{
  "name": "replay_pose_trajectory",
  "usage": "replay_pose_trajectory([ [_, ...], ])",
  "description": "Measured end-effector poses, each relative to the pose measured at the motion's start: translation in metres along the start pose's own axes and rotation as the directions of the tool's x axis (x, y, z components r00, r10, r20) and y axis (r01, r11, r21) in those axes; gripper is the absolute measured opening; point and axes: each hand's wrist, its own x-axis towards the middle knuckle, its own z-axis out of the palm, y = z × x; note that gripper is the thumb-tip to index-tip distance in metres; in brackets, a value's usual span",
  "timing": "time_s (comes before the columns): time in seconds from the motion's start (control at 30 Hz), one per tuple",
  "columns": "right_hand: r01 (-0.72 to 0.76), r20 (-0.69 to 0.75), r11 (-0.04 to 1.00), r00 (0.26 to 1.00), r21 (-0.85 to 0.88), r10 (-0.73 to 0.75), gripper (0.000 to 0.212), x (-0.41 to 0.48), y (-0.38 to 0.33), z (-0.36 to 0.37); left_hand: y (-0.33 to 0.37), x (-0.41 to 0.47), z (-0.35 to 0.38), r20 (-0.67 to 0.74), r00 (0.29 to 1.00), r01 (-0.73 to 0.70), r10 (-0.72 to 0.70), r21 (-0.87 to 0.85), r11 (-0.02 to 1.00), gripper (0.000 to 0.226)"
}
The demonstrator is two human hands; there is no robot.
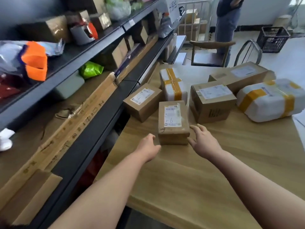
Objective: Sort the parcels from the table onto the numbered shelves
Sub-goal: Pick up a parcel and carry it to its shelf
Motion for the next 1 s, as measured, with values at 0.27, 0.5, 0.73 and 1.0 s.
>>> replay_pose_trajectory([
  [0.27,-0.05,0.094,0.986,0.995,0.158,0.035,0.067,0.078,-0.008,0.016,0.033,0.069,0.011,-0.019,0.997,0.073,-0.077,-0.155,0.985,0.054],
  [0.5,-0.132,0.067,0.967,0.991,0.22,0.12,0.069,0.065,-0.011,0.03,0.032,0.085,0.02,-0.019,0.997,0.077,-0.08,-0.125,0.989,0.047],
  [0.73,-0.195,0.073,0.958,0.98,0.211,0.183,0.069,-0.008,-0.015,0.044,-0.014,0.059,0.024,0.051,0.998,0.032,-0.029,-0.069,0.997,0.036],
  [1.0,-0.205,0.04,0.941,0.979,0.268,0.202,0.071,-0.028,-0.031,0.062,-0.038,0.052,0.033,0.172,0.978,-0.097,0.122,-0.144,0.985,0.073],
])
